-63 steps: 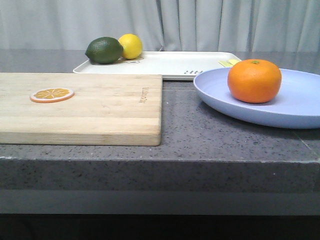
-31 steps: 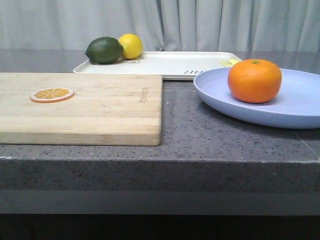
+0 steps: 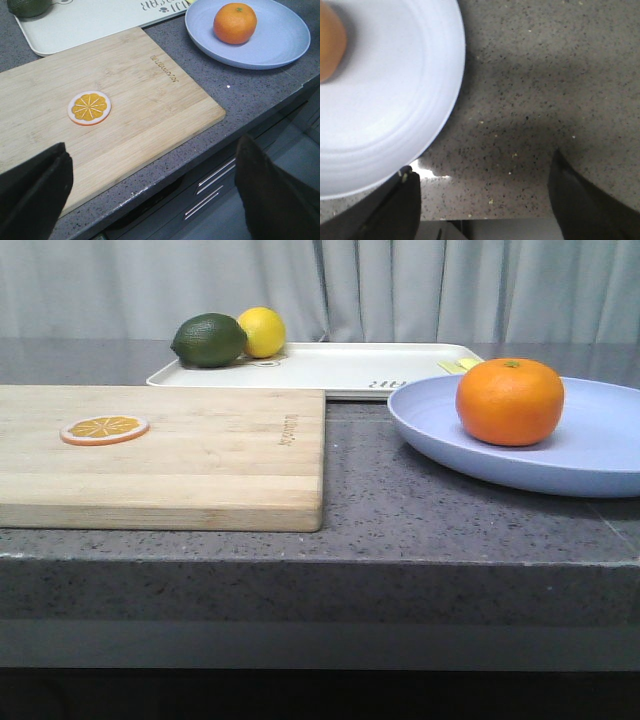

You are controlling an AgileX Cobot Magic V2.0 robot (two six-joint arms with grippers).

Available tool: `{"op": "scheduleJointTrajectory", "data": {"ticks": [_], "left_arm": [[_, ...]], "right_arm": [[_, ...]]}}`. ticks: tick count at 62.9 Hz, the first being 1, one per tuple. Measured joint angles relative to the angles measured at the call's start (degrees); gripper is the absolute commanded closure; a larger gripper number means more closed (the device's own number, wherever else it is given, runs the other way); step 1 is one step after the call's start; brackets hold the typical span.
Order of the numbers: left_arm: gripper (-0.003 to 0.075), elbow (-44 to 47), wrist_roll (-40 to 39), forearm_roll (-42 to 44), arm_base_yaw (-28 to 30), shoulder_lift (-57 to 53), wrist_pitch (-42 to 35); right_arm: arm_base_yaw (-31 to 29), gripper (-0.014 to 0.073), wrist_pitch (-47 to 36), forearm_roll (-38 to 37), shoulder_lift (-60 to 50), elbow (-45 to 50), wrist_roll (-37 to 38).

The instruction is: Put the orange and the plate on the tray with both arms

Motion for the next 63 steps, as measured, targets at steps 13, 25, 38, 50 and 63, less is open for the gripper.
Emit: {"op": "scheduleJointTrajectory", "data": {"ticks": [13,25,38,50,63], "left_arm": [[0.0079,0.0,0.0,0.0,0.0,0.0,0.0],[0.0079,0.0,0.0,0.0,0.0,0.0,0.0],[0.0079,0.0,0.0,-0.1,0.0,0.0,0.0],[0.0079,0.0,0.0,-0.1,0.0,0.0,0.0],[0.0079,0.0,0.0,-0.1,0.0,0.0,0.0]], "right_arm": [[-11.3,0.0054,0.0,15.9,7.8,-0.7,-8.8],[-17.9,0.0054,0.1,31.4,13.3,-0.3,-18.1],[-18.3,0.0055,0.1,36.4,17.9,-0.3,-20.3],[-18.3,0.012,-0.3,39.5,21.5,-0.3,-22.1],[-18.3,0.0224,-0.8,42.1,24.2,-0.3,-22.6]]}}
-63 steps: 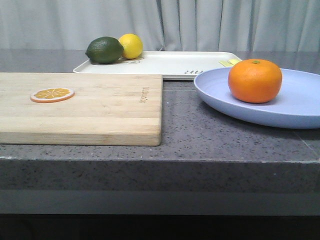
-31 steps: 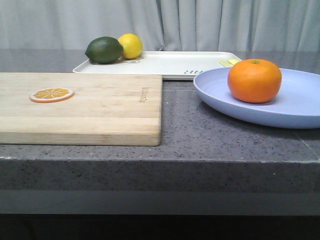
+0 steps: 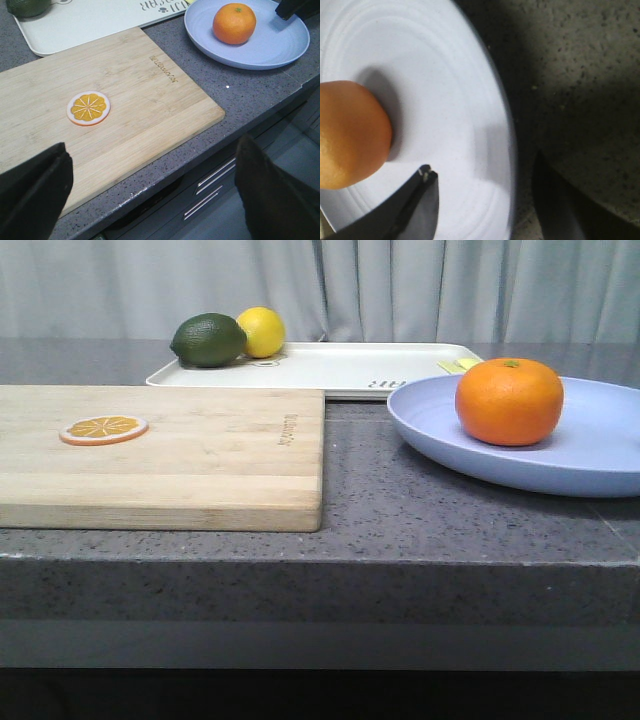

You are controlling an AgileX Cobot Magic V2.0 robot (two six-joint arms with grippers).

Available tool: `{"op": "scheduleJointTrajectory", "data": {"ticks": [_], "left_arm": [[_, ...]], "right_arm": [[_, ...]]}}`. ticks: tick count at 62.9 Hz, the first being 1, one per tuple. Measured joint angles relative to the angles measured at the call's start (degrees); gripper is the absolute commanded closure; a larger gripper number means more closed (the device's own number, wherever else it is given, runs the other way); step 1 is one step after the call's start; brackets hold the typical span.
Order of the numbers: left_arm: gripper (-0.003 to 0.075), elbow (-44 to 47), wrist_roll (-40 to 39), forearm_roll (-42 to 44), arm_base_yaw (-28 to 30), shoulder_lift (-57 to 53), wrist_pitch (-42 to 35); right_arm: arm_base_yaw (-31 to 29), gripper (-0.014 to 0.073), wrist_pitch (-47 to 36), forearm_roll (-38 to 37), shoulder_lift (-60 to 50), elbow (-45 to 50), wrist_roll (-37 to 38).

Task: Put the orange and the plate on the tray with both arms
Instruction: 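Close the right gripper on the plate rim and lift the plate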

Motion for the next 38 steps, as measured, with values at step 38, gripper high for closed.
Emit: {"op": "scheduleJointTrajectory", "data": {"ticks": [38], "left_arm": [[0.0079,0.0,0.0,0.0,0.0,0.0,0.0]], "right_arm": [[0.0,0.033,-1.6,0.3,0.6,0.0,0.0]]}}
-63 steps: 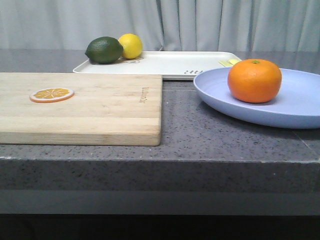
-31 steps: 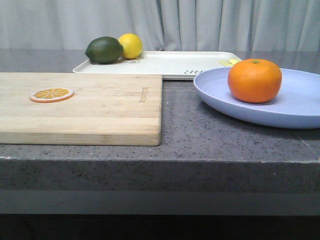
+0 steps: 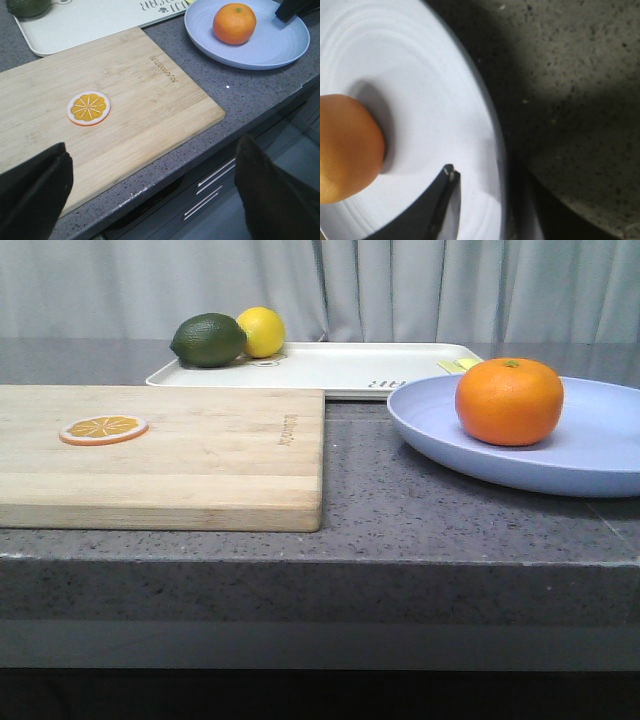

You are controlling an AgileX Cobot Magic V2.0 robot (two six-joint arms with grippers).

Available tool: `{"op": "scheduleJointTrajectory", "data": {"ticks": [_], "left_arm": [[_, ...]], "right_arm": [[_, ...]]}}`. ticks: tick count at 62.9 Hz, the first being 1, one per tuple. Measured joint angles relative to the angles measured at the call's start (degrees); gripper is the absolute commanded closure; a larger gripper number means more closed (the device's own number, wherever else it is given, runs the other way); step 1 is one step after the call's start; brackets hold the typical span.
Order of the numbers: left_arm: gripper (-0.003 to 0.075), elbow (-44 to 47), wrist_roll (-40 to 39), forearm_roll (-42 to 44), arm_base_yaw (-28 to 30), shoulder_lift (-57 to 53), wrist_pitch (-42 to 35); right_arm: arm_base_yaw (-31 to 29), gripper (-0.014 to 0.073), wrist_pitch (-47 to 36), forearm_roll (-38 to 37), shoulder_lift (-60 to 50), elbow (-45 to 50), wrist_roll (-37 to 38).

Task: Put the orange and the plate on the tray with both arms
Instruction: 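Close the right gripper on the plate rim and lift the plate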

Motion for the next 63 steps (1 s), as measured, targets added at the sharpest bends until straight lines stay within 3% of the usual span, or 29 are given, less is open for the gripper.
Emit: {"op": "scheduleJointTrajectory", "data": {"ticks": [5,26,63], "left_arm": [[0.0079,0.0,0.0,0.0,0.0,0.0,0.0],[0.0079,0.0,0.0,0.0,0.0,0.0,-0.1],[0.008,0.0,0.0,0.0,0.0,0.0,-0.3]], "right_arm": [[0.0,0.0365,0.0,0.0,0.0,0.0,0.0],[0.0,0.0662,-0.1,-0.7,0.1,0.0,0.0],[0.0,0.0662,-1.1,-0.9,0.3,0.0,-0.1]]}}
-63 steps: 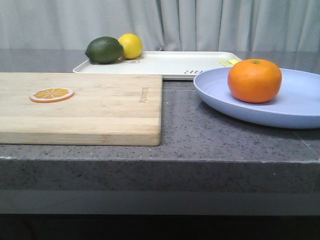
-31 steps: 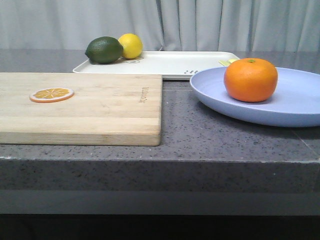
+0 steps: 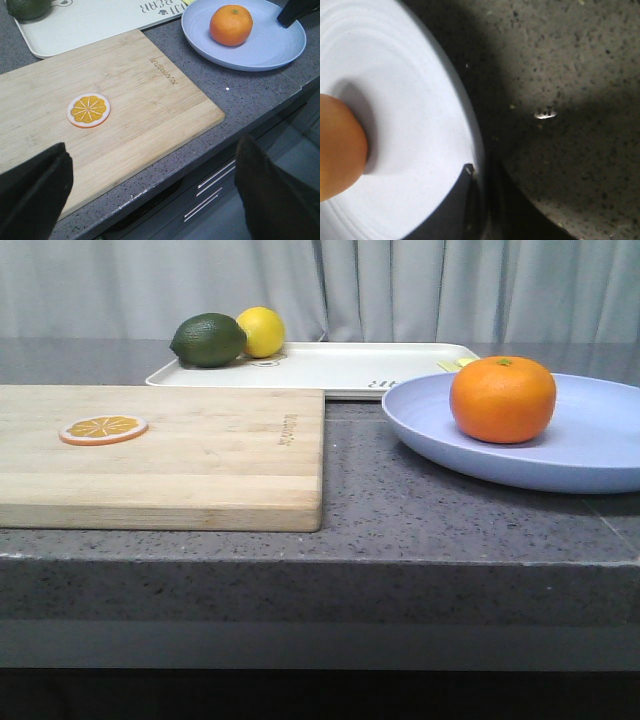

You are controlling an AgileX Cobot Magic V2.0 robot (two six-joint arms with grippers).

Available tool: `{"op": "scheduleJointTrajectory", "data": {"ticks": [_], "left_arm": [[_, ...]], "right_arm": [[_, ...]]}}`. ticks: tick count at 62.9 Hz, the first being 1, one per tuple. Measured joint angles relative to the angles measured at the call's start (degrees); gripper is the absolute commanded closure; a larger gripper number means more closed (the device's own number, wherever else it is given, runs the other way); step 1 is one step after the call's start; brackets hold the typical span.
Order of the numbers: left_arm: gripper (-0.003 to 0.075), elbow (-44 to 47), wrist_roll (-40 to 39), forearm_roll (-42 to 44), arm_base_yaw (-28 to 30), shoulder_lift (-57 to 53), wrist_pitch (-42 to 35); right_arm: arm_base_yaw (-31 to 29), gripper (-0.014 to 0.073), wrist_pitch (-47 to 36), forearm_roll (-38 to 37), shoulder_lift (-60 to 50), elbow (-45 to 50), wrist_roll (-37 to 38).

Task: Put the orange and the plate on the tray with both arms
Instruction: 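Close the right gripper on the plate rim and lift the plate, then carry the plate with the right gripper onto the white tray and lower it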

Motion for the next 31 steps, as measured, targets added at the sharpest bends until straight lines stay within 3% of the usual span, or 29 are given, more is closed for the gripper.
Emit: {"op": "scheduleJointTrajectory", "data": {"ticks": [14,31], "left_arm": [[0.008,0.0,0.0,0.0,0.0,0.0,0.0],[0.008,0.0,0.0,0.0,0.0,0.0,-0.2]], "right_arm": [[1.7,0.0662,3.9,1.2,0.0,-1.6,1.4],[10.3,0.0662,3.2,0.5,0.5,-9.4,10.5]]}}
